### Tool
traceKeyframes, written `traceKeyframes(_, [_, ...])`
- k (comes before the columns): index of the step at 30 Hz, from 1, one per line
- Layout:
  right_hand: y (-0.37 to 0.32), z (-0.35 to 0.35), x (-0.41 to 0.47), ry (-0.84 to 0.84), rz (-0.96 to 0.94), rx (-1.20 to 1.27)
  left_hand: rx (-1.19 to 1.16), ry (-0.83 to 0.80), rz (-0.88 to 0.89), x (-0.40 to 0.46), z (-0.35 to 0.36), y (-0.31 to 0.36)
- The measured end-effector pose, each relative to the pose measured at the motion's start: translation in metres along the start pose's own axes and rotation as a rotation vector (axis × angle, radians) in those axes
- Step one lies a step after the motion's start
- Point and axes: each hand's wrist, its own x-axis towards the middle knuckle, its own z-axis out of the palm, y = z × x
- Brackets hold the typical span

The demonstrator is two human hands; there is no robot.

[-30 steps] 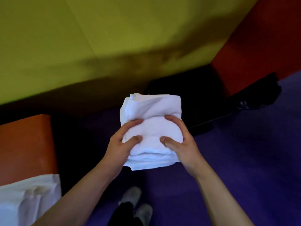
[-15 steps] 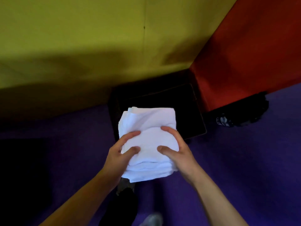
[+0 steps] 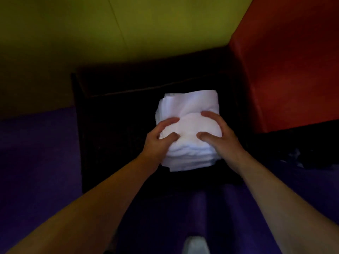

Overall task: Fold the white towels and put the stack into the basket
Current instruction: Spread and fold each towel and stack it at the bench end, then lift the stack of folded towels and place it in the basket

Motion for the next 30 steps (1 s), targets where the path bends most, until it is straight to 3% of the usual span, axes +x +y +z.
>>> traceKeyframes(3, [0.030,-0.007,0.031,0.005,-0.065,-0.064,0.030,-0.004,0.082,0.028,0.014,-0.031])
traceKeyframes(5, [0.049,-0.005,0.051,0.046,-0.089,-0.165,0.184,-0.027,0.139,0.050,0.016,-0.061])
traceKeyframes(8, [0.075,0.005,0.066,0.067,-0.045,-0.675,0.626,-0.187,-0.008,0.066,0.019,-0.102])
traceKeyframes(11, [0.086,0.010,0.067,0.019,-0.067,-0.992,0.687,-0.245,-0.070,0.063,0.027,-0.109])
traceKeyframes(17, [0.054,0.006,0.059,-0.038,0.016,-0.969,0.868,-0.185,-0.024,0.050,0.024,-0.077])
traceKeyframes(23, [-0.011,0.025,-0.006,0.037,-0.227,-0.927,1.094,-0.025,0.221,-0.019,0.002,0.010])
traceKeyframes(30, [-0.126,0.059,-0.103,0.045,-0.491,-0.820,1.107,0.228,0.303,-0.145,-0.053,0.125])
